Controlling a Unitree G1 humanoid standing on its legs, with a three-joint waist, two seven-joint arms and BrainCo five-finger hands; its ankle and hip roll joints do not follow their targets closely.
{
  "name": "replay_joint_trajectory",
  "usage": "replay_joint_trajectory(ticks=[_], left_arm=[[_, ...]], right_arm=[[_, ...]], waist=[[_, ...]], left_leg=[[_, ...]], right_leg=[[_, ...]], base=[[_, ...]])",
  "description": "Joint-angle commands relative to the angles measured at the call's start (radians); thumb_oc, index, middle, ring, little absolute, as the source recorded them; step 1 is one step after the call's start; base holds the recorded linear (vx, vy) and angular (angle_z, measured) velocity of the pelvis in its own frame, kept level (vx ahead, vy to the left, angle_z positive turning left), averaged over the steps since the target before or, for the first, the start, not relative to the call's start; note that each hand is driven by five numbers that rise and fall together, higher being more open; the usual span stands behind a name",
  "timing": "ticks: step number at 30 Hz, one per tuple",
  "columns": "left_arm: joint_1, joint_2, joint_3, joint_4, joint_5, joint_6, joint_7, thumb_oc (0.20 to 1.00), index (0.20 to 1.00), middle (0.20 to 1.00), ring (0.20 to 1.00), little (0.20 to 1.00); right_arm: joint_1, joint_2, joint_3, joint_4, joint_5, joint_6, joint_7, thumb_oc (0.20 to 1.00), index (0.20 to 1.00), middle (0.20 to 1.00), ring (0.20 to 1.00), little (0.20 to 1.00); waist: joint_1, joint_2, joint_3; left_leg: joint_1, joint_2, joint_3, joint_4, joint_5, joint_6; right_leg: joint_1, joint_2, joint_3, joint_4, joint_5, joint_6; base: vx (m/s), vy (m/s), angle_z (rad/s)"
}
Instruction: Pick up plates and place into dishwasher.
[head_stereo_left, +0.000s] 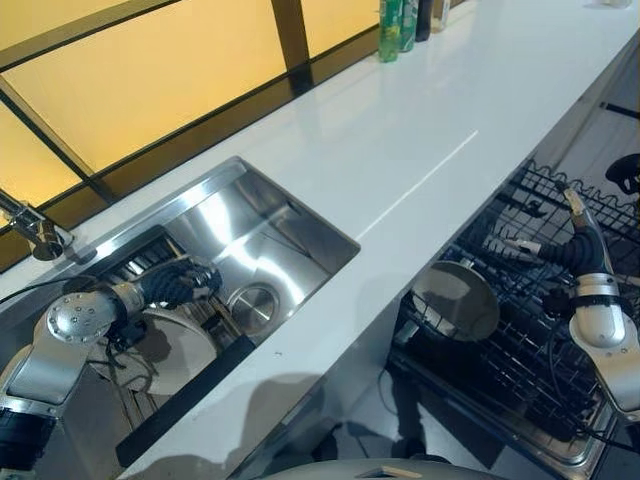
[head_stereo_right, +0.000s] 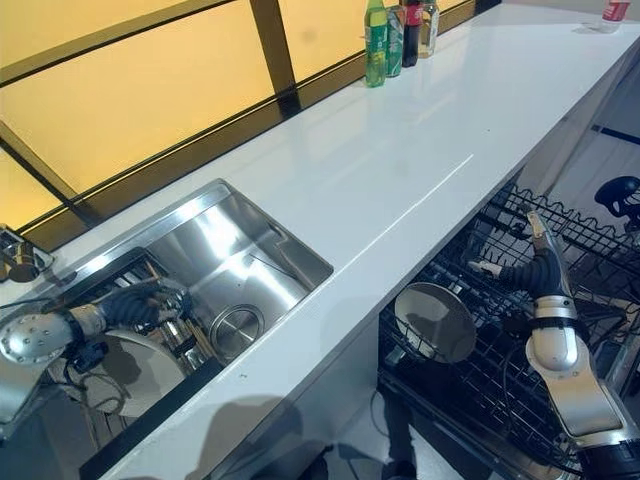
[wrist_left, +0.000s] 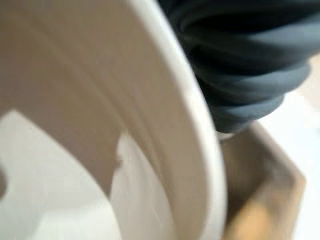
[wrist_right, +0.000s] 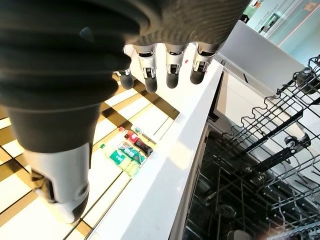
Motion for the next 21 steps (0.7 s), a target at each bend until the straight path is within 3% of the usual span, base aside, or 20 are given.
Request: replay_joint_trajectory(ticks=[1, 12, 17, 21], left_arm=[[0.008, 0.024, 0.082, 0.007, 0.067, -0.116, 0.159, 1.0, 1.0, 1.0, 1.0, 1.0], [-0.011, -0.028, 0.136, 0.031, 0.184, -0.203, 0.373, 1.0, 1.0, 1.0, 1.0, 1.0], [-0.023, -0.026, 0.188, 0.053, 0.232, -0.197, 0.475, 1.0, 1.0, 1.0, 1.0, 1.0], [-0.002, -0.013, 0.228, 0.077, 0.32, -0.156, 0.515, 1.0, 1.0, 1.0, 1.0, 1.0]], right_arm=[[-0.001, 0.005, -0.037, -0.067, -0.038, -0.043, 0.003, 1.0, 1.0, 1.0, 1.0, 1.0], [-0.009, 0.041, -0.032, -0.047, -0.063, -0.065, 0.019, 1.0, 1.0, 1.0, 1.0, 1.0], [-0.017, 0.058, -0.03, -0.042, -0.076, -0.068, 0.032, 1.0, 1.0, 1.0, 1.0, 1.0], [-0.018, 0.06, -0.037, -0.041, -0.077, -0.068, 0.044, 1.0, 1.0, 1.0, 1.0, 1.0]], waist=[[0.018, -0.065, -0.073], [0.001, -0.071, -0.069], [0.003, -0.073, -0.072], [0.009, -0.072, -0.073]], left_leg=[[-0.097, -0.001, 0.023, 0.041, -0.002, 0.012], [-0.089, 0.004, 0.045, 0.037, -0.005, 0.007], [-0.097, 0.007, 0.049, 0.042, 0.004, 0.006], [-0.092, 0.006, 0.043, 0.043, -0.006, 0.003]], right_leg=[[-0.068, -0.083, -0.004, 0.173, -0.125, 0.062], [-0.076, -0.088, 0.003, 0.184, -0.13, 0.065], [-0.083, -0.089, 0.001, 0.188, -0.121, 0.063], [-0.076, -0.091, -0.005, 0.194, -0.137, 0.063]], base=[[0.0, -0.014, 0.04], [0.0, -0.001, 0.0], [-0.01, 0.002, -0.01], [0.02, 0.001, 0.0]])
